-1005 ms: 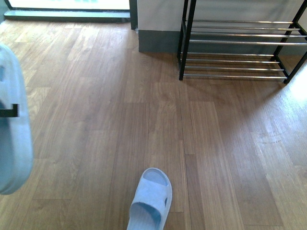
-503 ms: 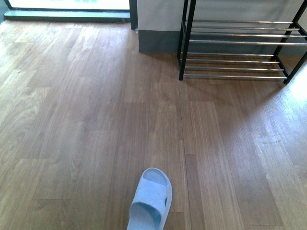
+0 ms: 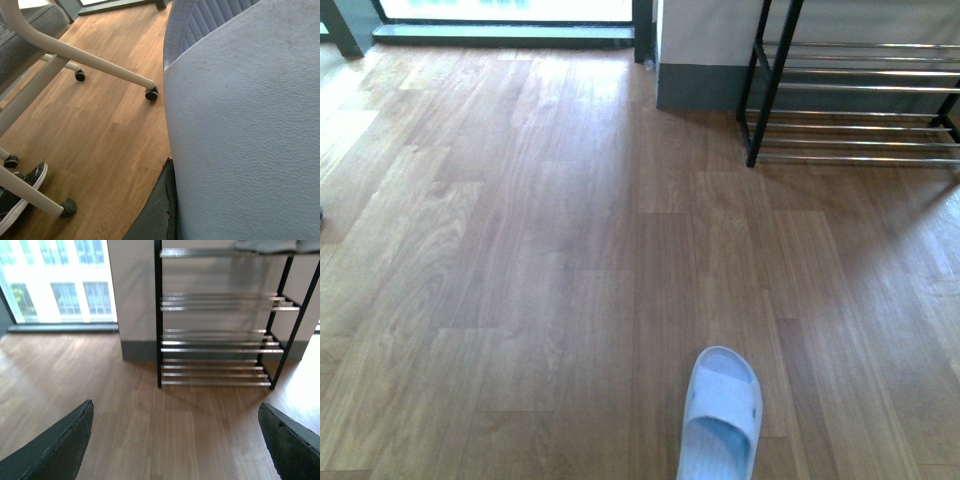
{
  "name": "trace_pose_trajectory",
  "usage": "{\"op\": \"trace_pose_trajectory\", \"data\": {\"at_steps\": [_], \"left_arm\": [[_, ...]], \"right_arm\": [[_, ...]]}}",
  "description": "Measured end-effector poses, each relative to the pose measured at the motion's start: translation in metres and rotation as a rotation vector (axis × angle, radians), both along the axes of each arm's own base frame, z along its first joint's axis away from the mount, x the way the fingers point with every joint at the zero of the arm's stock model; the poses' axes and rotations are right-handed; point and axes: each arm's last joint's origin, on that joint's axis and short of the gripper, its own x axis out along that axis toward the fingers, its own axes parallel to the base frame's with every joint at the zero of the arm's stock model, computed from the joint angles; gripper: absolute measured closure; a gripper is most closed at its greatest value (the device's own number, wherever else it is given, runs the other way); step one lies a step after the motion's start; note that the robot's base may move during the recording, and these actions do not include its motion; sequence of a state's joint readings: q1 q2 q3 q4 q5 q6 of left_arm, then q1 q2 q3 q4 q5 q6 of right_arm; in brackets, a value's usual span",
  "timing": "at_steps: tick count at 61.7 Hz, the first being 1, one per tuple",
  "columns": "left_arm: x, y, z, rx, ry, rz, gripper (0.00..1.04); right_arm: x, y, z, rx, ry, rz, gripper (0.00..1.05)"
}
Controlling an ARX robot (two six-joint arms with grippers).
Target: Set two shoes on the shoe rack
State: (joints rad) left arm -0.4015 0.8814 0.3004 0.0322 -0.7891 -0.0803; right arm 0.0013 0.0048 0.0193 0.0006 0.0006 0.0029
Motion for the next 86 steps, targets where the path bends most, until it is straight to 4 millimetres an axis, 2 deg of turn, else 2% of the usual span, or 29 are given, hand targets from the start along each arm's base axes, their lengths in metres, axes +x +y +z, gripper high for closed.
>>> {"op": "trace_pose_trajectory", "data": {"at_steps": [43,47,53,62,65,69,73,74,77,82,86], "left_arm": [[-0.001,0.0,0.0,-0.003,0.0,-0.004,1.03],[-0.001,0.0,0.0,-0.003,0.0,-0.004,1.03],[-0.001,0.0,0.0,-0.003,0.001,-0.005,1.03],[-0.001,0.0,0.0,-0.003,0.0,-0.005,1.03],[-0.001,0.0,-0.001,-0.003,0.001,-0.006,1.03],[-0.001,0.0,0.0,-0.003,0.0,-0.004,1.03],[-0.001,0.0,0.0,-0.003,0.0,-0.004,1.03],[-0.001,0.0,0.0,-0.003,0.0,-0.004,1.03],[-0.001,0.0,0.0,-0.003,0.0,-0.004,1.03],[-0.001,0.0,0.0,-0.003,0.0,-0.004,1.03],[-0.001,0.0,0.0,-0.002,0.0,-0.004,1.03]], "right_arm": [[0.0,0.0,0.0,0.0,0.0,0.001,0.09],[0.001,0.002,-0.003,-0.005,0.13,0.113,0.09],[0.022,0.018,-0.018,-0.029,0.354,0.205,0.09],[0.064,0.044,-0.034,-0.078,0.471,0.225,0.09],[0.081,0.051,-0.044,-0.084,0.504,0.223,0.09],[0.104,0.061,-0.067,-0.102,0.564,0.218,0.09],[0.124,0.068,-0.111,-0.111,0.673,0.212,0.09],[0.128,0.069,-0.128,-0.119,0.715,0.211,0.09],[0.131,0.066,-0.167,-0.131,0.82,0.205,0.09],[0.13,0.051,-0.218,-0.142,0.966,0.155,0.09],[0.128,0.043,-0.237,-0.115,1.047,0.143,0.09]]}}
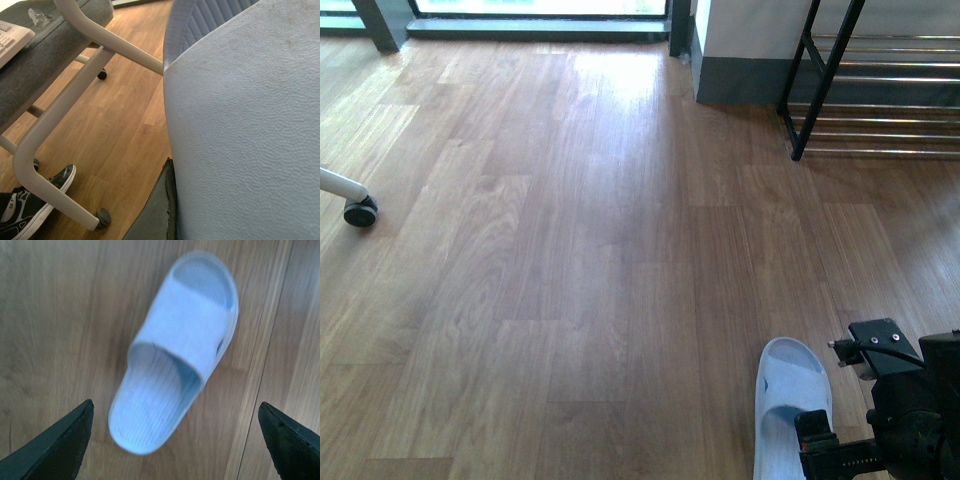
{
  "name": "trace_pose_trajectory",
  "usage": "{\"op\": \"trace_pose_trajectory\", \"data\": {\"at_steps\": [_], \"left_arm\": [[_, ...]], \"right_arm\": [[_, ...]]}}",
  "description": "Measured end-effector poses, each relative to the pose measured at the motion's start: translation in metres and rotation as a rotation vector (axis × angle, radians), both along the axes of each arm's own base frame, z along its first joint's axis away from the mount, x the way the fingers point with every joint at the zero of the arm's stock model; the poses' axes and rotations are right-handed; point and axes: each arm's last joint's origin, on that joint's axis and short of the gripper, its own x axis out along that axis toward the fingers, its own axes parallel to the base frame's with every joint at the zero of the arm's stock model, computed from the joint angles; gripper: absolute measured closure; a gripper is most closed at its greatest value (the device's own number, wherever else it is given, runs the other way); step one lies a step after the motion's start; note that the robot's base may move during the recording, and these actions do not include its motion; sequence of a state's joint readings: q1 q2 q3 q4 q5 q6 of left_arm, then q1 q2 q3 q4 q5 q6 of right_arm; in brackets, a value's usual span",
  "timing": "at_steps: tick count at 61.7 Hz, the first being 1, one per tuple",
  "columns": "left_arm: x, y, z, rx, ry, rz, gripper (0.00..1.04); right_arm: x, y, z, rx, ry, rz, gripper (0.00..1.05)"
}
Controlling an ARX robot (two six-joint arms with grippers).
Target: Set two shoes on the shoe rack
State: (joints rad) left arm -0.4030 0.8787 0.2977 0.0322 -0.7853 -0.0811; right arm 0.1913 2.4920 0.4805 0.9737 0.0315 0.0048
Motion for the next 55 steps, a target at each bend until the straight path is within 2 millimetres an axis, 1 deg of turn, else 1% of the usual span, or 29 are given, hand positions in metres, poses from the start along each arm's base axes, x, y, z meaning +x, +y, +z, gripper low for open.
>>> {"op": "trace_pose_trajectory", "data": {"at_steps": [1,6,13,23,40,49,55], "left_arm": [[0.0,0.0,0.0,0.0,0.0,0.0,1.03],[0.0,0.0,0.0,0.0,0.0,0.0,1.03],[0.0,0.0,0.0,0.0,0.0,0.0,1.03],[0.0,0.0,0.0,0.0,0.0,0.0,1.03],[0.0,0.0,0.0,0.0,0.0,0.0,1.03],[0.0,0.0,0.0,0.0,0.0,0.0,1.03],[0.0,0.0,0.0,0.0,0.0,0.0,1.03]], "right_arm": [[0.001,-0.002,-0.004,-0.014,0.002,-0.002,0.09],[0.007,-0.003,-0.01,-0.011,0.006,-0.006,0.09],[0.019,-0.004,-0.026,-0.024,0.005,0.01,0.09],[0.025,-0.002,-0.05,-0.04,0.023,0.059,0.09],[0.036,-0.005,-0.073,-0.081,-0.019,0.124,0.09],[0.04,-0.012,-0.09,-0.117,-0.016,0.144,0.09],[0.043,-0.017,-0.097,-0.14,-0.019,0.154,0.09]]}}
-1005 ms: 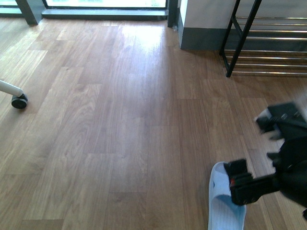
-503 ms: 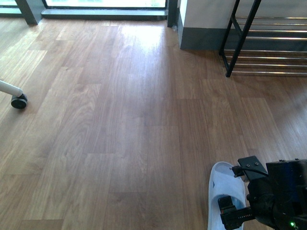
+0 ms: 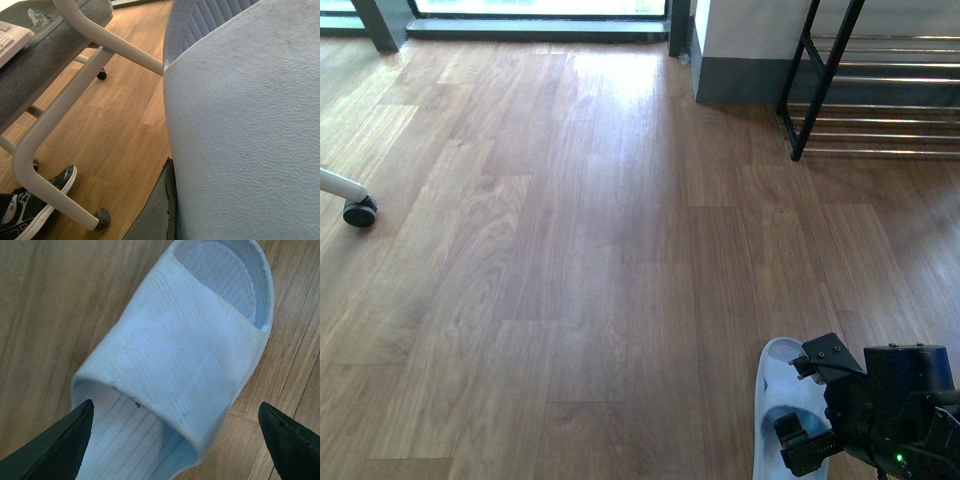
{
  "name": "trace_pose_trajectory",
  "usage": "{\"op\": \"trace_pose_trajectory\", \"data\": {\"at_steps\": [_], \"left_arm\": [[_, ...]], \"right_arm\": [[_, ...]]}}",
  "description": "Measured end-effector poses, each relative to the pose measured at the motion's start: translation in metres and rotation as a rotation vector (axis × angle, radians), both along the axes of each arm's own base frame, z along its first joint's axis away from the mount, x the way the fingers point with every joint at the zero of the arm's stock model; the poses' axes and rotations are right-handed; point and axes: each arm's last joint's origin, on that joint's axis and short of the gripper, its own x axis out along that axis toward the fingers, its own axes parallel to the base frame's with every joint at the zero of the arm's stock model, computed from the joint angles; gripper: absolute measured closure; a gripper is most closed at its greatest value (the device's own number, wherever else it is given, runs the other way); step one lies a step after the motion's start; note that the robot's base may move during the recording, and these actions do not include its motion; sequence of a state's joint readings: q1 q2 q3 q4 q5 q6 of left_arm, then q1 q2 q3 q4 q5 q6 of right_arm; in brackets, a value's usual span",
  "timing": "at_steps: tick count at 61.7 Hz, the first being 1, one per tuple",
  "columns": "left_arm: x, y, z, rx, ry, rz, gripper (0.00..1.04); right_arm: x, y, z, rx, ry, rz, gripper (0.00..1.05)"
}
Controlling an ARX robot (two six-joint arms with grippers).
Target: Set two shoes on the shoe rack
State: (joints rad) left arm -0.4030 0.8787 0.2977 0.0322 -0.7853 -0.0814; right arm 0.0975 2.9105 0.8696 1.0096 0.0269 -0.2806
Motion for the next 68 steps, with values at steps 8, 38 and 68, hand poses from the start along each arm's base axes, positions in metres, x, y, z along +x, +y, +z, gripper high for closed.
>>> {"op": "trace_pose_trajectory", "data": {"at_steps": [8,38,68], "left_arm": [[0.0,0.0,0.0,0.0,0.0,0.0,1.03],[0.0,0.0,0.0,0.0,0.0,0.0,1.03],[0.0,0.0,0.0,0.0,0.0,0.0,1.03]], "right_arm": [[0.007,-0.009,-0.006,-0.02,-0.01,-0.012,0.09],[0.018,-0.019,-0.02,-0.05,-0.055,-0.036,0.53],[0.024,-0.022,-0.009,-0.065,-0.111,-0.051,1.04]]}}
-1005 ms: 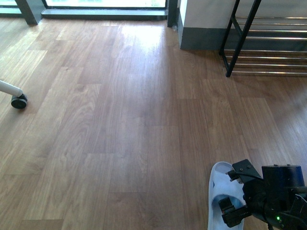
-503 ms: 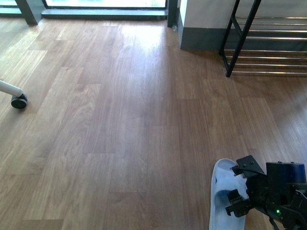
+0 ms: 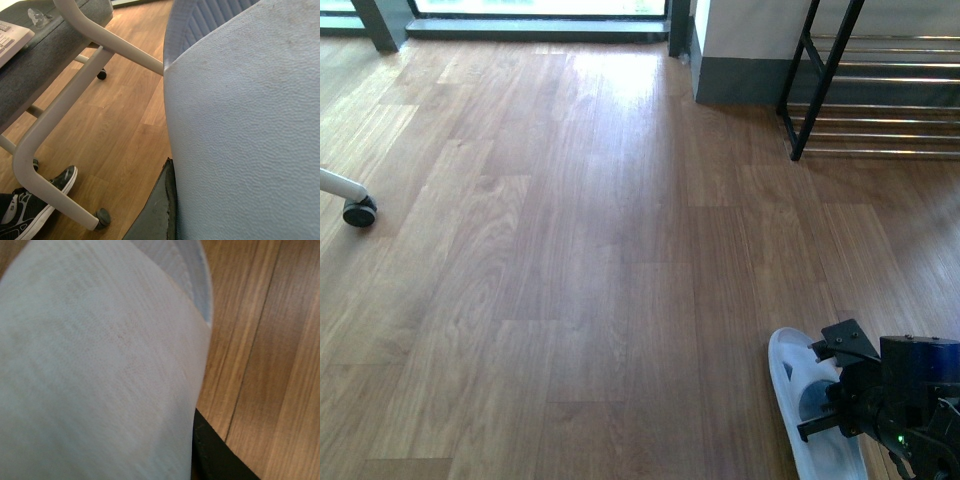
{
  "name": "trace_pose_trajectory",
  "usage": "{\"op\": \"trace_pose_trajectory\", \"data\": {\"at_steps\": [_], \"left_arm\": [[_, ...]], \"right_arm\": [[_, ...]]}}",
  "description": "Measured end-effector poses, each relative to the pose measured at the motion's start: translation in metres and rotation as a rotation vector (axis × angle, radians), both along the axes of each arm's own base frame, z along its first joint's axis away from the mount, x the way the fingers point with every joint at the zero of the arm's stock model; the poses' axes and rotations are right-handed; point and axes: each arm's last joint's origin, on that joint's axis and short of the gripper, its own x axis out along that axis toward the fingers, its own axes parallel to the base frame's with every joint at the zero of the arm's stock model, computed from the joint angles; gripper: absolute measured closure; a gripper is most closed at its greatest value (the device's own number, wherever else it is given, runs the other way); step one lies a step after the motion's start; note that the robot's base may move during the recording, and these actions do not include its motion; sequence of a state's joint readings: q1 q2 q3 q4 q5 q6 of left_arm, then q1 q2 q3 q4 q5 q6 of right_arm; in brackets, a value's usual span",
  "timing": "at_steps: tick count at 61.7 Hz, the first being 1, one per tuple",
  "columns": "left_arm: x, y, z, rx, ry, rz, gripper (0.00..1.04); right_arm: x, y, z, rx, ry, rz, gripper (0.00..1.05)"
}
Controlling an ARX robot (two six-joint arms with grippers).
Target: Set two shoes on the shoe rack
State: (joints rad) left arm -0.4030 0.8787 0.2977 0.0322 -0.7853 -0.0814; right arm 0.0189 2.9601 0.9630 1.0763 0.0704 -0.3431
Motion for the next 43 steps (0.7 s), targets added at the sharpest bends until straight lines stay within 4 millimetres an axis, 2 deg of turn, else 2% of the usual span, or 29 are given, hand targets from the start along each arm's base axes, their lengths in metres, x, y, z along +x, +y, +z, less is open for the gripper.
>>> {"op": "trace_pose_trajectory", "data": {"at_steps": [4,13,16,19,21,25,43], "left_arm": [[0.0,0.0,0.0,0.0,0.0,0.0,1.03],[0.0,0.0,0.0,0.0,0.0,0.0,1.03],[0.0,0.0,0.0,0.0,0.0,0.0,1.03],[0.0,0.0,0.0,0.0,0.0,0.0,1.03],[0.0,0.0,0.0,0.0,0.0,0.0,1.03],[0.0,0.0,0.0,0.0,0.0,0.0,1.03],[0.0,0.0,0.0,0.0,0.0,0.0,1.03]], "right_arm": [[0.003,0.0,0.011,0.004,-0.017,0.015,1.04],[0.016,0.0,0.056,-0.018,-0.113,0.034,1.04],[0.02,-0.001,0.077,-0.022,-0.151,0.043,1.04],[0.022,-0.001,0.111,-0.024,-0.215,0.058,1.04],[0.019,0.0,0.134,-0.018,-0.244,0.079,1.04],[0.011,0.002,0.167,-0.029,-0.287,0.106,1.04],[-0.037,0.006,0.29,-0.052,-0.481,0.131,1.04]]}}
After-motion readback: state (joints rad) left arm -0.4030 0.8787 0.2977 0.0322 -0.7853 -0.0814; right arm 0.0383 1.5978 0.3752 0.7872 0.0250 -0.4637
